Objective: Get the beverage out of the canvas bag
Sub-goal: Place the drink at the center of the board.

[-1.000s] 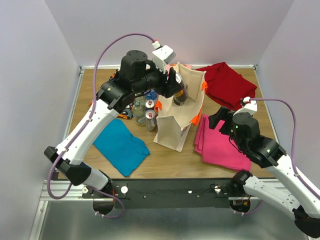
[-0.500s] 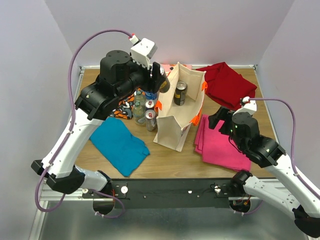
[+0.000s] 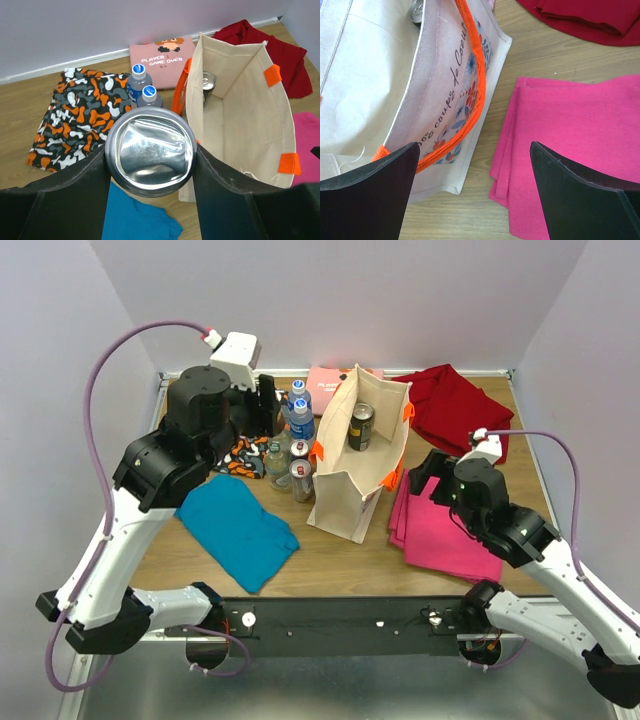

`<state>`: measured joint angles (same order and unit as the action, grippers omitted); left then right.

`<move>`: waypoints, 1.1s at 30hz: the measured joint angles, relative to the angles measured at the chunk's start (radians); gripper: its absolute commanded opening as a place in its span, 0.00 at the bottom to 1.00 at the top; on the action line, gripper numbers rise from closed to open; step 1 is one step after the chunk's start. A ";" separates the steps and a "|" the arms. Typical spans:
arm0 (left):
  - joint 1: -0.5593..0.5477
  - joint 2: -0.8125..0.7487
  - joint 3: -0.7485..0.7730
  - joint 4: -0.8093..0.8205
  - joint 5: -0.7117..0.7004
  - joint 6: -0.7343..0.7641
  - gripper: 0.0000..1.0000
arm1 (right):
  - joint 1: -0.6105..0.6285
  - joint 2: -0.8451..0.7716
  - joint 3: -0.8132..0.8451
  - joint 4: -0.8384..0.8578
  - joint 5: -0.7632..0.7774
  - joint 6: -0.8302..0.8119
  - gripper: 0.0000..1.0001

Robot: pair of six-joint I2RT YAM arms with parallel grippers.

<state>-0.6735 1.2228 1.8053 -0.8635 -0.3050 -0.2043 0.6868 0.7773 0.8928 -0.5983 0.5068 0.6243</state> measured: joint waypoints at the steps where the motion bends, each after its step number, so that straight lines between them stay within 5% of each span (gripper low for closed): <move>1: 0.000 -0.019 -0.018 -0.002 -0.021 -0.016 0.00 | 0.000 0.003 0.000 0.004 -0.002 -0.002 1.00; 15: -0.001 -0.093 -0.430 0.029 -0.103 -0.187 0.00 | 0.000 0.011 -0.008 0.029 -0.007 -0.014 1.00; 33: -0.003 -0.184 -0.729 0.236 -0.136 -0.235 0.00 | 0.000 0.006 -0.016 0.028 -0.006 -0.014 1.00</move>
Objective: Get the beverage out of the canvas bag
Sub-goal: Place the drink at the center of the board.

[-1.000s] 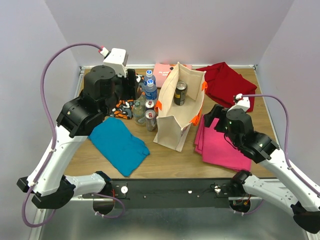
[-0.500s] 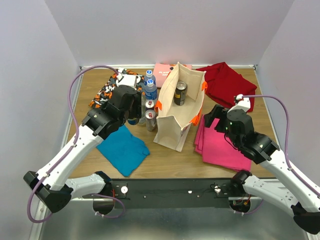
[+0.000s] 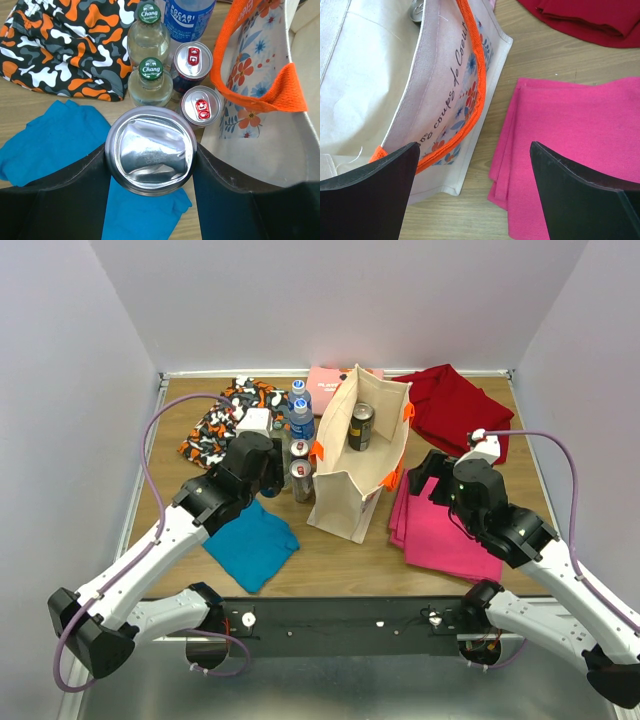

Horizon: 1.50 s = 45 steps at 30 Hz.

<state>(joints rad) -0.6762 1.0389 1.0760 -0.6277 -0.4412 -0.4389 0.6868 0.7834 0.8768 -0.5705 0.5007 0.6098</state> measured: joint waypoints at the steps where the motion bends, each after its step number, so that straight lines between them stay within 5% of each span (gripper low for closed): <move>1: 0.000 0.000 -0.018 0.016 0.000 -0.001 0.00 | 0.000 0.000 0.000 0.000 0.000 0.000 1.00; 15: 0.000 -0.006 -0.236 0.209 -0.021 -0.026 0.00 | 0.000 -0.001 0.000 0.000 0.009 0.000 1.00; 45: 0.062 0.079 -0.378 0.466 0.053 -0.014 0.00 | 0.000 0.015 0.000 0.000 0.010 -0.001 1.00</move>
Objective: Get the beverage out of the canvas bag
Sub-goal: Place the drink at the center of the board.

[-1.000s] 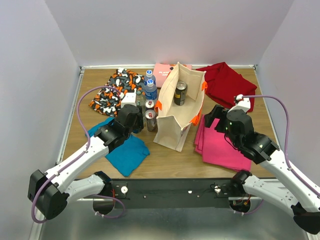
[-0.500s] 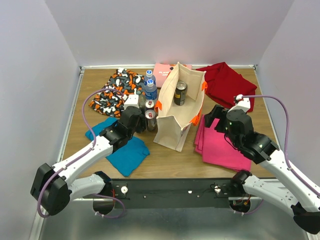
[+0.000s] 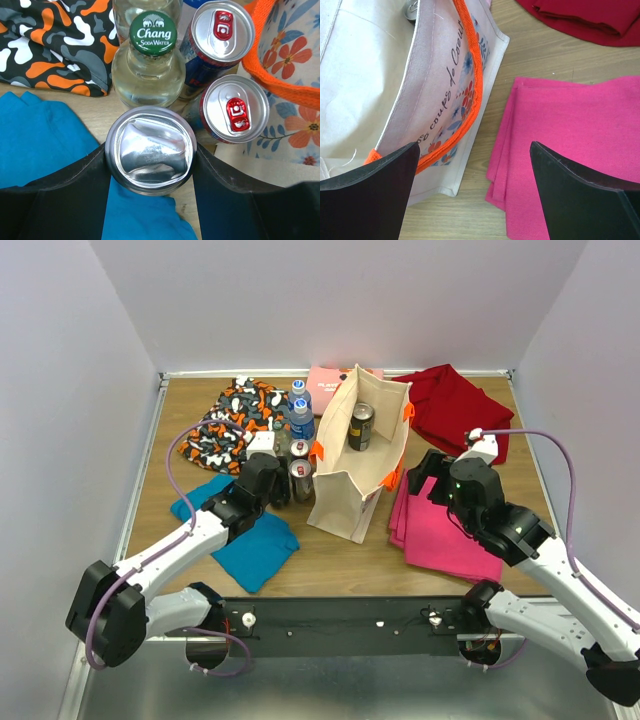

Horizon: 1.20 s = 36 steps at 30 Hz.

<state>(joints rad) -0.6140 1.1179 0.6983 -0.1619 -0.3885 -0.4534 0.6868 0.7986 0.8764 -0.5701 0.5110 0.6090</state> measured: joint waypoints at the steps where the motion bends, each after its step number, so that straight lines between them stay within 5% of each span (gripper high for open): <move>1: 0.001 0.005 -0.003 0.002 0.001 0.000 0.00 | 0.000 0.002 0.000 0.000 0.000 0.000 1.00; 8: 0.005 0.022 -0.004 0.010 0.002 0.000 0.07 | 0.000 0.002 -0.006 0.000 0.000 0.000 1.00; 17: 0.006 0.029 -0.004 0.023 0.003 -0.001 0.37 | 0.000 0.002 -0.006 0.000 0.000 0.001 1.00; 23: 0.006 0.029 -0.004 0.022 0.005 -0.006 0.43 | 0.000 -0.001 -0.012 0.000 0.000 0.001 1.00; 30: 0.013 0.029 -0.003 0.022 0.018 -0.020 0.73 | 0.000 -0.001 -0.013 0.000 0.000 0.001 1.00; 36: 0.013 0.029 0.010 0.026 0.020 -0.027 0.82 | 0.000 -0.004 -0.016 0.000 0.000 0.001 1.00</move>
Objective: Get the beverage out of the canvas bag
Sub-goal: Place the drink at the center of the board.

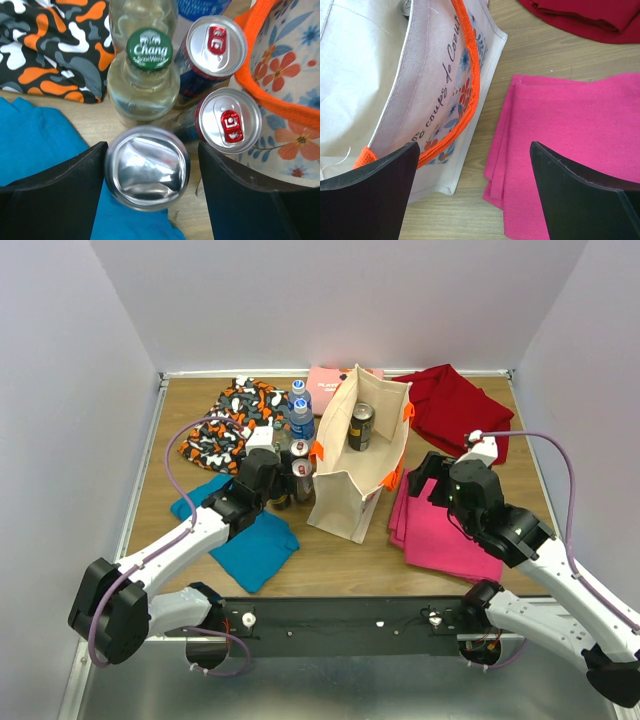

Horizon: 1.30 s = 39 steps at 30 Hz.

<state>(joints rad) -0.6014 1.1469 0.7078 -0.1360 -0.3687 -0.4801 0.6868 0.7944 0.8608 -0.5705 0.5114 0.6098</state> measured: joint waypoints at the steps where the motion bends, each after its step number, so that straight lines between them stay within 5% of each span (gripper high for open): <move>1: 0.000 0.000 0.005 0.003 0.000 0.000 0.83 | 0.000 -0.002 -0.001 0.000 0.000 0.000 1.00; 39: 0.000 -0.099 0.142 -0.091 -0.050 0.030 0.86 | 0.000 0.012 -0.003 0.000 -0.001 -0.002 1.00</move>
<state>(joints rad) -0.6014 1.0481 0.8494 -0.2268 -0.4191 -0.4503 0.6868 0.8066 0.8581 -0.5701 0.5106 0.6083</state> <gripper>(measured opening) 0.862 0.997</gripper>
